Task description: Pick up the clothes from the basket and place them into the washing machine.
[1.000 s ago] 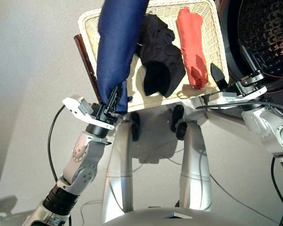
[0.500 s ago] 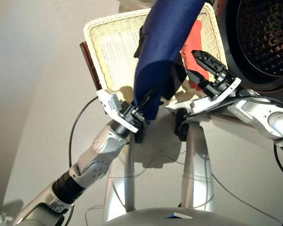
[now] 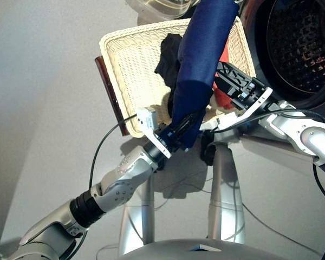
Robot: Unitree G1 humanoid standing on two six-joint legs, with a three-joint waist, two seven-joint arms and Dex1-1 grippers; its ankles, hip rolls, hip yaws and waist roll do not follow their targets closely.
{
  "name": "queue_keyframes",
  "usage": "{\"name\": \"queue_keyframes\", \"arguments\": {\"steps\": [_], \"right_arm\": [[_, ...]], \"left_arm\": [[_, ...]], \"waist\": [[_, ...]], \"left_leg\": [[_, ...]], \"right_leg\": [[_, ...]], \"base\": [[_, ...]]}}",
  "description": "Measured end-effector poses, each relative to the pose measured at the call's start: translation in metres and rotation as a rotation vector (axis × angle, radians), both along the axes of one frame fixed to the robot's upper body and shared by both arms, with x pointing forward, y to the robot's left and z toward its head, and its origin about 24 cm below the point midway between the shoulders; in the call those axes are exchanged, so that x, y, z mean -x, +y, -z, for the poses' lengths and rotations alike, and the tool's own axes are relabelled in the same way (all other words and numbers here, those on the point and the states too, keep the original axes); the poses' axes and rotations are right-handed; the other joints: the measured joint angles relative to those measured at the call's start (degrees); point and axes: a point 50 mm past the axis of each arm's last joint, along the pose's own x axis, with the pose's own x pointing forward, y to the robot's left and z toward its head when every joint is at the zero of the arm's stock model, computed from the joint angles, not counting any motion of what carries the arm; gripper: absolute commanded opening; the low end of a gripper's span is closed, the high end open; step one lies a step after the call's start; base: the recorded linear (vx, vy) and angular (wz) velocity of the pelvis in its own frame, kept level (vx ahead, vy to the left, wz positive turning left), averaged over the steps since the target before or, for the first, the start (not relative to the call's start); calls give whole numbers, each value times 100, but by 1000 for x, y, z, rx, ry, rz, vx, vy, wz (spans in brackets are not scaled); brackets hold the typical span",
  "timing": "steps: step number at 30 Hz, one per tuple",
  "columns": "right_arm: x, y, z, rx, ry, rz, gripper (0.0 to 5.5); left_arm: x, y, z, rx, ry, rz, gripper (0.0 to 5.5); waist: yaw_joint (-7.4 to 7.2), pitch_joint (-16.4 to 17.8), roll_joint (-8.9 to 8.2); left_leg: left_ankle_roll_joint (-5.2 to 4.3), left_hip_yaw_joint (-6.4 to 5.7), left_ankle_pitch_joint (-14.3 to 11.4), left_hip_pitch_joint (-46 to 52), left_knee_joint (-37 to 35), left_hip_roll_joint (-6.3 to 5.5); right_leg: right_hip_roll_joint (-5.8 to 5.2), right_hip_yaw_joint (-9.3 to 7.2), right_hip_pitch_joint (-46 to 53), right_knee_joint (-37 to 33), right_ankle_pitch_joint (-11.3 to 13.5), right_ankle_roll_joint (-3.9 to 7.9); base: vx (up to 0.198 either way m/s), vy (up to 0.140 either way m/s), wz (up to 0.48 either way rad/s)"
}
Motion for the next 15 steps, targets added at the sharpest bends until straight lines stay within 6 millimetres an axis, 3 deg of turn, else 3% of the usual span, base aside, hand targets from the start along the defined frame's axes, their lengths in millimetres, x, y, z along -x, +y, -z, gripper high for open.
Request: {"name": "queue_keyframes", "arguments": {"steps": [15], "right_arm": [[3,14,1,-106,-59,-85,550]], "left_arm": [[-2,-1,2,23,68,-15,0]], "waist": [[-139,-10,-17]], "left_leg": [[14,10,-18,-20,20,4]], "right_leg": [[8,11,-27,6,-8,14]], "base": [[0,0,0]]}}
